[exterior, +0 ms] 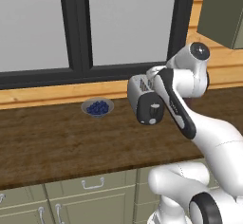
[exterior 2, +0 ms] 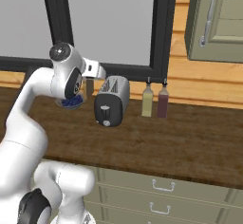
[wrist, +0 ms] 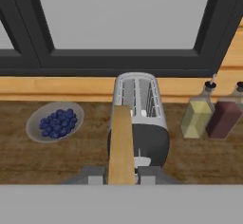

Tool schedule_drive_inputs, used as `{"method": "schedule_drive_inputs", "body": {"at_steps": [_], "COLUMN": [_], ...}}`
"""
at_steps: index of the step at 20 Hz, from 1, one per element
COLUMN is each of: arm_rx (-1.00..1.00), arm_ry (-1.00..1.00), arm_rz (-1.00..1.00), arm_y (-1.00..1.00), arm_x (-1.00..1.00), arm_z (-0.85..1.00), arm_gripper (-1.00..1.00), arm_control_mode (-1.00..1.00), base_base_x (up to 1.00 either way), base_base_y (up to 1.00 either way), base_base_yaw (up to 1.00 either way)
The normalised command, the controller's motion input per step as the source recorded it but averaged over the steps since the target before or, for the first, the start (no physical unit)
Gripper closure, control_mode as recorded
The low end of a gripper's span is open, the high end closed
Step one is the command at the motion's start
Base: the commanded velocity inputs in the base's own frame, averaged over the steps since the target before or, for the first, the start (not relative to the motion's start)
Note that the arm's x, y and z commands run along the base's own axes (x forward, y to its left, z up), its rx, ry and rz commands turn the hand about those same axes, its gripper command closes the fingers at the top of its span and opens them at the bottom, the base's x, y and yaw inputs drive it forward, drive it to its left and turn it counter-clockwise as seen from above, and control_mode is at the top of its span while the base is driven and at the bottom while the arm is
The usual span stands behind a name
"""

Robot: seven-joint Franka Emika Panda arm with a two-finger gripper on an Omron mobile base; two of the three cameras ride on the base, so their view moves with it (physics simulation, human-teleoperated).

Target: Start the toaster. Once the lever pops up, take the bread to the plate on the dining counter.

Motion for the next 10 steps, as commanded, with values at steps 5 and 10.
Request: {"method": "schedule_drive_inputs", "body": {"at_steps": [5,10], "arm_rx": [0.00,0.00], "arm_ry": [0.00,0.00], "arm_rz": [0.00,0.00], "arm_y": [0.00,0.00], "arm_x": [0.00,0.00], "arm_z": [0.00,0.00], "arm_gripper": [1.00,1.00], "arm_control_mode": [-1.00,-1.00], "base_base_x": [0.00,0.00], "base_base_y": [0.00,0.00], "base_base_yaw": [0.00,0.00]}}
